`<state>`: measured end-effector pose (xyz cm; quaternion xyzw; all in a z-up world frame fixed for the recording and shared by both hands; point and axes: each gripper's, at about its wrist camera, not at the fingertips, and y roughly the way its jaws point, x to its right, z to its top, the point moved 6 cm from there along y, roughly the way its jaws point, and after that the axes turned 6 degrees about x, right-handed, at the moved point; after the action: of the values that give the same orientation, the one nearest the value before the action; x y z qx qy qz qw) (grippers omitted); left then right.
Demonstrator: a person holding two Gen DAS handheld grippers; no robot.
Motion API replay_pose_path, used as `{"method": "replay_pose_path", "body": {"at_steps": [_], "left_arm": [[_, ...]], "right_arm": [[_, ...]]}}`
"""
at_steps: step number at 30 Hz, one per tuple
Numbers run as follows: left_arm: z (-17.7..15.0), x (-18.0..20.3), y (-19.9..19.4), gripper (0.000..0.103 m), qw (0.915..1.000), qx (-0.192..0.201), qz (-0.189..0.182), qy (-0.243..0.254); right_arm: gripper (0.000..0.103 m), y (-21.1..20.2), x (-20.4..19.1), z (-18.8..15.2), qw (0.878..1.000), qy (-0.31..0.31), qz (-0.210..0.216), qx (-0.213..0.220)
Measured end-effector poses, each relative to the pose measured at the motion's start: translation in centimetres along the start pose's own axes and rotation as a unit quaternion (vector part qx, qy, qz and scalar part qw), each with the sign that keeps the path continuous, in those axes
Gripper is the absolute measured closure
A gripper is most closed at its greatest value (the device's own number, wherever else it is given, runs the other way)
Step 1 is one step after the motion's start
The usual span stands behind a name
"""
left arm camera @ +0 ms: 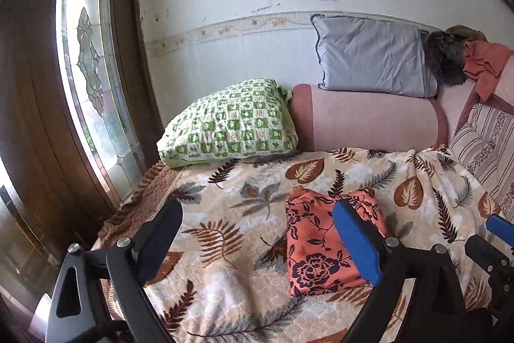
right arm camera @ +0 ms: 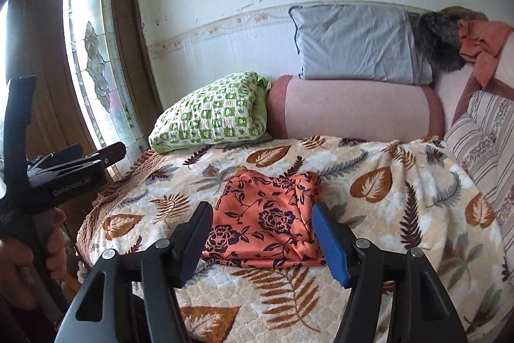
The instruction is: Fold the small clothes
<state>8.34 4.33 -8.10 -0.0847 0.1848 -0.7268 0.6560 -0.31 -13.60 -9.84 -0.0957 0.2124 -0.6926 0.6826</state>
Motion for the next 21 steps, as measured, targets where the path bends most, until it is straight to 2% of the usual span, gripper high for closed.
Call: {"method": "replay_pose_path", "body": {"at_steps": [3, 21], "left_arm": [[0.3, -0.3, -0.8, 0.007, 0.9999, 0.007, 0.009, 0.005], [0.9, -1.0, -2.3, 0.007, 0.9997, 0.012, -0.019, 0.005]], "right_arm": [[0.035, -0.2, -0.3, 0.2, 1.000, 0.006, 0.002, 0.002], [0.035, 1.2, -2.1, -0.7, 1.000, -0.004, 0.008, -0.017]]}}
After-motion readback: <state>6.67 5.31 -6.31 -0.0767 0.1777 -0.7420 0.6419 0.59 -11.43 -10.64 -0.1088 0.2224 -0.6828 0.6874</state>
